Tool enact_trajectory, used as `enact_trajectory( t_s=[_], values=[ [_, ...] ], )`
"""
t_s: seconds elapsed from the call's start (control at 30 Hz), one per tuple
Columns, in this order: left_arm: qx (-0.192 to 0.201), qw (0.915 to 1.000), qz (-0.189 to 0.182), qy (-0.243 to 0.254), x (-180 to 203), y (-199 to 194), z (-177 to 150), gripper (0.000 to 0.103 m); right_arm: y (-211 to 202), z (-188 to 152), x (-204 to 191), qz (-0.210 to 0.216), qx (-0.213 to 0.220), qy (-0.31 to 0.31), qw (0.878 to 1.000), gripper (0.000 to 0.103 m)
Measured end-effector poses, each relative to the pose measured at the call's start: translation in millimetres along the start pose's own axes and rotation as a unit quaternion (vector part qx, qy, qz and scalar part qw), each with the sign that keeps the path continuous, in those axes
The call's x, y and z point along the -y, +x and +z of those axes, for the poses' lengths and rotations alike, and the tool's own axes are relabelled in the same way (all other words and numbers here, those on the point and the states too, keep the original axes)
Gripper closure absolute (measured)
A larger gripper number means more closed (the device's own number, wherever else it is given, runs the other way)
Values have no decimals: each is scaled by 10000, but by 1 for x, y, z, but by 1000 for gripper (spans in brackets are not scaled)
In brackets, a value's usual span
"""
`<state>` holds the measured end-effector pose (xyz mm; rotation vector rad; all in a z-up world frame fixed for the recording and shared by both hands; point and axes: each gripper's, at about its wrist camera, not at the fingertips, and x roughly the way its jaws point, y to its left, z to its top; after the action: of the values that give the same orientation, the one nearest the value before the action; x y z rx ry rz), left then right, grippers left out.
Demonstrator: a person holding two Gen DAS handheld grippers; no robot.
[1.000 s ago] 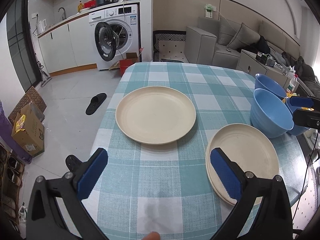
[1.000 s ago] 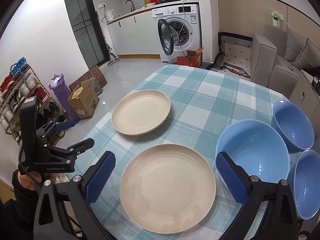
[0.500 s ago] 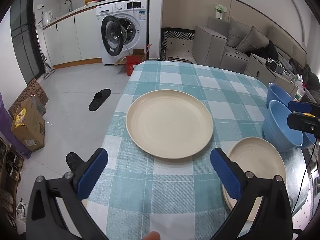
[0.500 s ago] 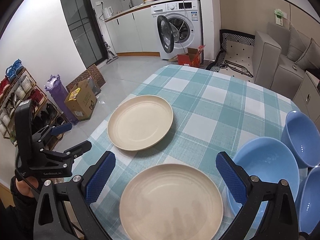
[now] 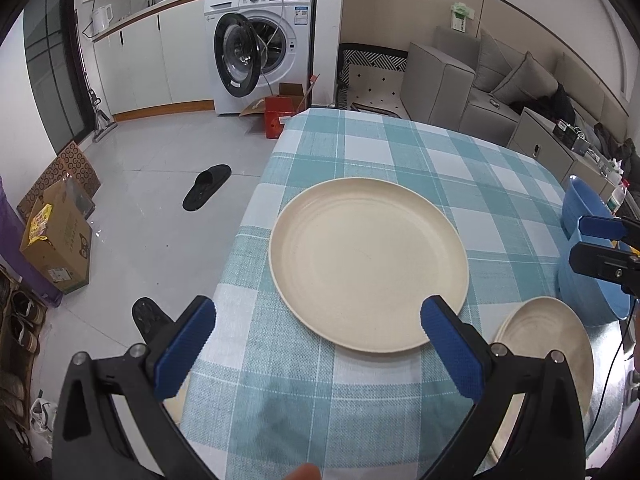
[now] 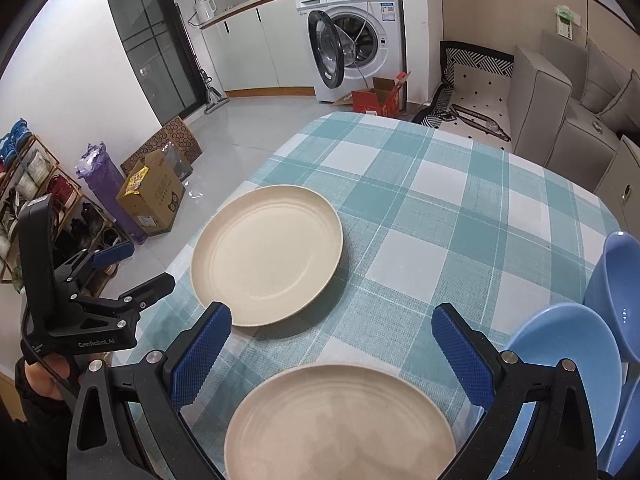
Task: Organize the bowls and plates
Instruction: 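Move both tools toward the rim of the separate cream plate, then close the left gripper on the cream plate rim while the right gripper grips it too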
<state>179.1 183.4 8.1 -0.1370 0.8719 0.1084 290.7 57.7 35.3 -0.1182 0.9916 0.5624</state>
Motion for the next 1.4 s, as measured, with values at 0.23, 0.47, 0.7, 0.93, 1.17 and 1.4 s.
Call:
enact_trajectory(
  t_s=[0.23, 0.47, 0.7, 0.93, 1.17, 1.4],
  values=[
    [-201, 9998, 81, -7, -3, 24, 5, 0, 29, 10, 6, 39, -183, 141, 9997, 1],
    [-324, 9994, 77, -74, -7, 43, 9, 0, 56, 19, 3, 26, -321, 139, 9994, 1],
    [-461, 9989, 11, -104, -11, 58, 9, 0, 83, 25, 3, 16, -482, 193, 9987, 4],
    [-569, 9983, -41, -152, -17, 69, 8, 2, 107, 28, 5, 3, -638, 227, 9977, 10],
    [-698, 9972, -177, -222, -20, 80, 7, 20, 132, 26, 10, 51, -848, 350, 9958, 22],
    [-702, 9971, -217, -179, -19, 85, 6, 38, 145, 27, 13, 75, -927, 386, 9949, 29]
  ],
)
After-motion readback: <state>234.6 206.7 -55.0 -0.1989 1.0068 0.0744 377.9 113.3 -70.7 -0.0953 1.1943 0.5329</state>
